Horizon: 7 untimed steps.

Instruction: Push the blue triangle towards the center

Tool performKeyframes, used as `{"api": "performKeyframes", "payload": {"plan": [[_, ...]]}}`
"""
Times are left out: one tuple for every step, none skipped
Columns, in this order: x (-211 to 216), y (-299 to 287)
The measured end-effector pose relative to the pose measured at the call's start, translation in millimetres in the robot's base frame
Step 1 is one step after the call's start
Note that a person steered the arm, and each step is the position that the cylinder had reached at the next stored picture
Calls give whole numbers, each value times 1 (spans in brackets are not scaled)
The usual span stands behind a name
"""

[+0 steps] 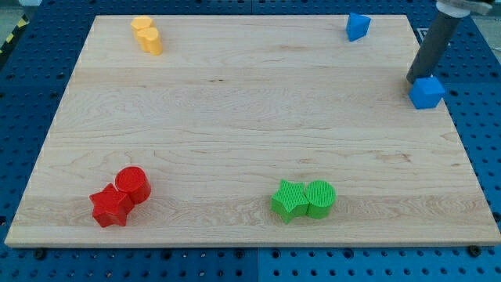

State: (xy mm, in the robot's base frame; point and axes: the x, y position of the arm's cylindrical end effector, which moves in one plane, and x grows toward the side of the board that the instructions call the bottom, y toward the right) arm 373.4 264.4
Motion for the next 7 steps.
{"api": "performKeyframes", "payload": {"plan": [[-5, -7], [-44, -58], [-97, -121], [-158, -153], [-182, -117], [-177, -72], [-173, -87]]}}
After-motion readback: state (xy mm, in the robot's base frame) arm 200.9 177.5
